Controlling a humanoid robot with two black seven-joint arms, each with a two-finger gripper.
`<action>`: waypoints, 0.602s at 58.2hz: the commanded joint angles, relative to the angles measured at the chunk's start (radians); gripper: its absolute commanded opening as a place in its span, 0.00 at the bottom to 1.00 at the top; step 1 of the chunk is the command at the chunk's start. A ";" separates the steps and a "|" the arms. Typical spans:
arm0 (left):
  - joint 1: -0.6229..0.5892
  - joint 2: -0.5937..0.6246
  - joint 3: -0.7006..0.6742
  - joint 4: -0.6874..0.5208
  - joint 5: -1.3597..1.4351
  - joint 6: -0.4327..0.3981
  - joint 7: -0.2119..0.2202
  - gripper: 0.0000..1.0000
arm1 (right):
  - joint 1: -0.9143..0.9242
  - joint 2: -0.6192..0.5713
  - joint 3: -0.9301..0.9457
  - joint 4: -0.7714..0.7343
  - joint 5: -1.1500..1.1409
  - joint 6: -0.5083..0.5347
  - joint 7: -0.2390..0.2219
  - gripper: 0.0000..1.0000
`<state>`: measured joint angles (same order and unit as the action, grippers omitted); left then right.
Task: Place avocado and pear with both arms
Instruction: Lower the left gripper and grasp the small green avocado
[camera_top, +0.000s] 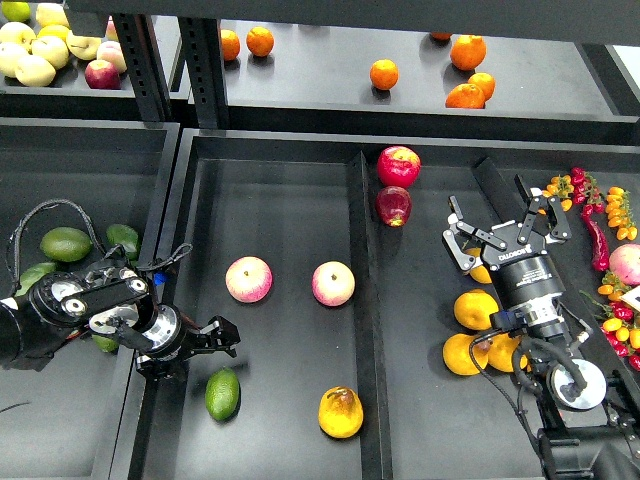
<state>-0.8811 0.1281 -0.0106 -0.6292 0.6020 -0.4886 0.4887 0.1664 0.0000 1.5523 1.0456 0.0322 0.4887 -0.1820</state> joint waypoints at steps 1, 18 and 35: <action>0.011 -0.002 0.008 0.000 0.002 0.000 0.000 0.98 | -0.001 0.000 0.000 -0.001 0.000 0.000 -0.001 0.99; 0.028 -0.019 0.009 0.002 0.004 0.000 0.000 0.90 | 0.001 0.000 0.000 -0.001 0.000 0.000 -0.001 0.99; 0.027 -0.035 -0.006 -0.001 0.004 0.000 0.000 0.62 | 0.001 0.000 0.002 -0.003 0.000 0.000 -0.001 0.99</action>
<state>-0.8529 0.1001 -0.0098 -0.6271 0.6060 -0.4889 0.4887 0.1671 0.0000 1.5537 1.0440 0.0323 0.4887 -0.1826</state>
